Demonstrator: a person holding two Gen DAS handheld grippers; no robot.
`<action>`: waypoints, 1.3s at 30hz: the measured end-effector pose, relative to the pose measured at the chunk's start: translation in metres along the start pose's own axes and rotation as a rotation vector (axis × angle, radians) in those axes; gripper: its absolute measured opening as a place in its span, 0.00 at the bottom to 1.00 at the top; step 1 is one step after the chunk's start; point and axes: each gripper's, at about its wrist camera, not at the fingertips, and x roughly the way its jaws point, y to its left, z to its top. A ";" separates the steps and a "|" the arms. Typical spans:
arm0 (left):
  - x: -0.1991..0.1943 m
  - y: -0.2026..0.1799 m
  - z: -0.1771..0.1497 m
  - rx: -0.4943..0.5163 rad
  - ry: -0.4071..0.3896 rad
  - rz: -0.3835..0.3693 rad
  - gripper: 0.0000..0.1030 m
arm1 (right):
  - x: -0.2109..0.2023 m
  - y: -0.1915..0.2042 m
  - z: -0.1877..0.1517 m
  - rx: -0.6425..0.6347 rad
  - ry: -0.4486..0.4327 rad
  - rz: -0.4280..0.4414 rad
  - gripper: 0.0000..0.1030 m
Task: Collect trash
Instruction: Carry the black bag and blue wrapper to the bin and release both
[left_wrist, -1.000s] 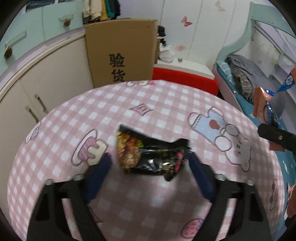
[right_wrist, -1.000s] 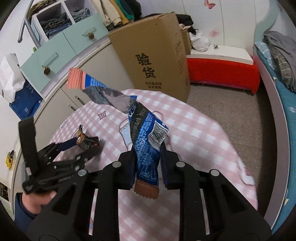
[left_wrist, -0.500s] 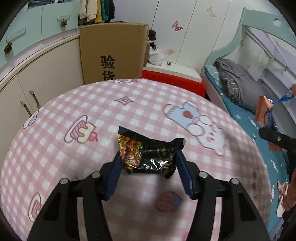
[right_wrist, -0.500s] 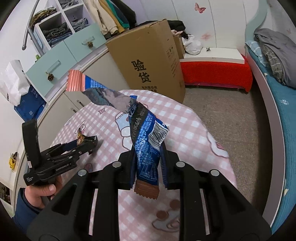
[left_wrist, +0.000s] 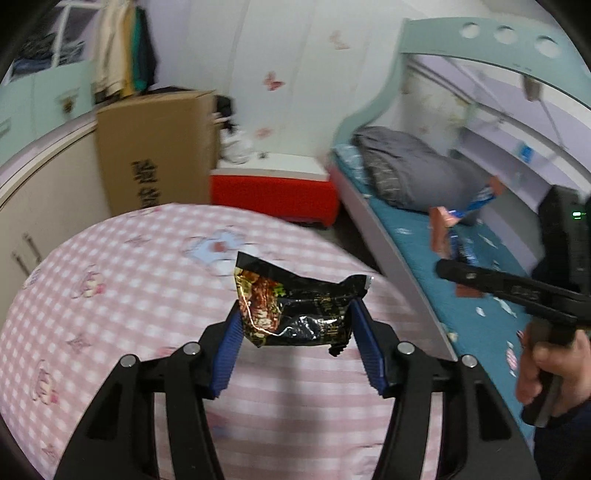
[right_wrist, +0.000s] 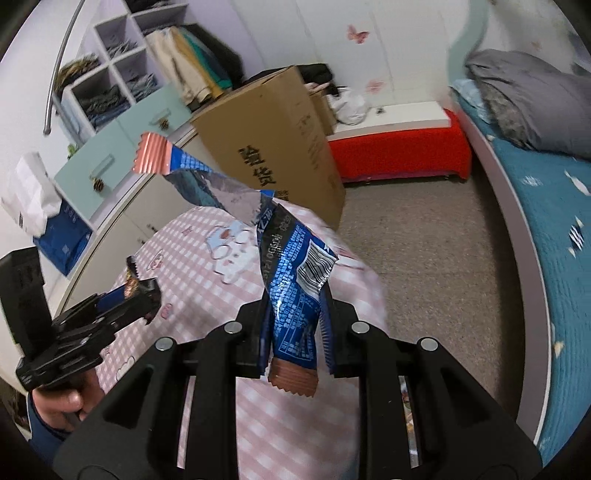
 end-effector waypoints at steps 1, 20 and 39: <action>0.000 -0.014 -0.002 0.016 0.002 -0.020 0.55 | -0.006 -0.007 -0.004 0.010 -0.005 -0.008 0.22; 0.094 -0.255 -0.110 0.346 0.284 -0.281 0.55 | -0.049 -0.221 -0.141 0.347 0.111 -0.207 0.22; 0.263 -0.259 -0.197 0.383 0.673 -0.086 0.55 | 0.076 -0.298 -0.214 0.489 0.427 -0.145 0.22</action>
